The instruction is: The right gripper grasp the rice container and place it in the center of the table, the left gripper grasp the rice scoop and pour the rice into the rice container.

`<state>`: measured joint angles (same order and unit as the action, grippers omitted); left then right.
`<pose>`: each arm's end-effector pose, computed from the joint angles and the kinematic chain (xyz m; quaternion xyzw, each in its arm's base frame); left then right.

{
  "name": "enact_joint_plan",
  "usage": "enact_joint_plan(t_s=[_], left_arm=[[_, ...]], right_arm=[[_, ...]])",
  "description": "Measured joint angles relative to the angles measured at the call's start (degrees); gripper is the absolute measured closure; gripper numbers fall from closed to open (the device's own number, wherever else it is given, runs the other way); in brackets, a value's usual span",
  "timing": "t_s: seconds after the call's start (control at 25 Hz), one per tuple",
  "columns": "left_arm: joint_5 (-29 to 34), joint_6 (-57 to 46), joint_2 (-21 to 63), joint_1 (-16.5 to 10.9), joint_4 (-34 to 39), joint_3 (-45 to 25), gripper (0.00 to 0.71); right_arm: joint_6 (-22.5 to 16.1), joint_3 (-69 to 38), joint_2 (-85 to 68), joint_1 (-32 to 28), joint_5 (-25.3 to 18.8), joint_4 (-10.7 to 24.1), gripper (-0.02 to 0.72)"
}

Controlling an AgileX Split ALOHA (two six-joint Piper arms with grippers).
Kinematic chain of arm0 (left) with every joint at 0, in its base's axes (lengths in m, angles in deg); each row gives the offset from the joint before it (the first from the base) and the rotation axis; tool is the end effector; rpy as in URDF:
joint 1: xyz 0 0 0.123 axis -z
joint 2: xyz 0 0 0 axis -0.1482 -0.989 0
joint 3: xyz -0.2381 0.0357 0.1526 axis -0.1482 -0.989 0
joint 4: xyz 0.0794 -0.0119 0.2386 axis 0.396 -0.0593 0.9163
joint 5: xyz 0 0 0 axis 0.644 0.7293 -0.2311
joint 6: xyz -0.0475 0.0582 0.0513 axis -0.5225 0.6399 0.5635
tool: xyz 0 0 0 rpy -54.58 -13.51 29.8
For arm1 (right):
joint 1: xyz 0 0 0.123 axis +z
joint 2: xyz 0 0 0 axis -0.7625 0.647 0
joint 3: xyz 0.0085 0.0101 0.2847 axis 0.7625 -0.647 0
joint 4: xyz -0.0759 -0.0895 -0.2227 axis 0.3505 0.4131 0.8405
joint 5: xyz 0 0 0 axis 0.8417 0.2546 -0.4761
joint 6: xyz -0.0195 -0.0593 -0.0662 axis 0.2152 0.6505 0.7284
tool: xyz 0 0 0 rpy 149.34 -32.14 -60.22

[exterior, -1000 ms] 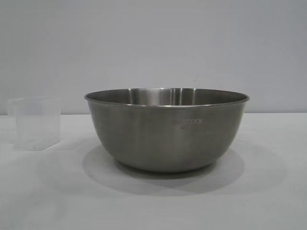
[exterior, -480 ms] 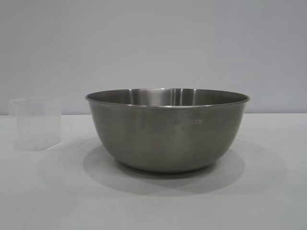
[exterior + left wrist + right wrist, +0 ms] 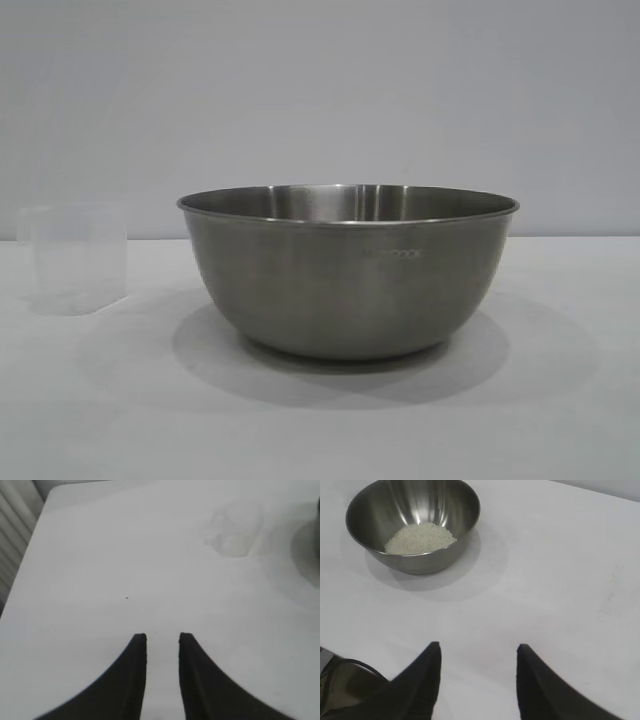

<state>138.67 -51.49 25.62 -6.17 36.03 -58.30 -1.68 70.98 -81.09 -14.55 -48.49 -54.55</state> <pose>-0.0084 0.0015 0.2675 0.0616 0.8669 0.0218 0.4942 0.0072 -0.0072 0.2686 -0.2167 0.8634 0.1044 0.4435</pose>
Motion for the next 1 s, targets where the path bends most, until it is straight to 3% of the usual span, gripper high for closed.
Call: enact_joint_plan(t_s=[1.0], left_arm=[[-0.21,-0.11,0.04,0.0,0.21,0.0,0.602]], right_arm=[[1.56,0.0,-4.7,-1.17,0.0,-0.83,0.371]])
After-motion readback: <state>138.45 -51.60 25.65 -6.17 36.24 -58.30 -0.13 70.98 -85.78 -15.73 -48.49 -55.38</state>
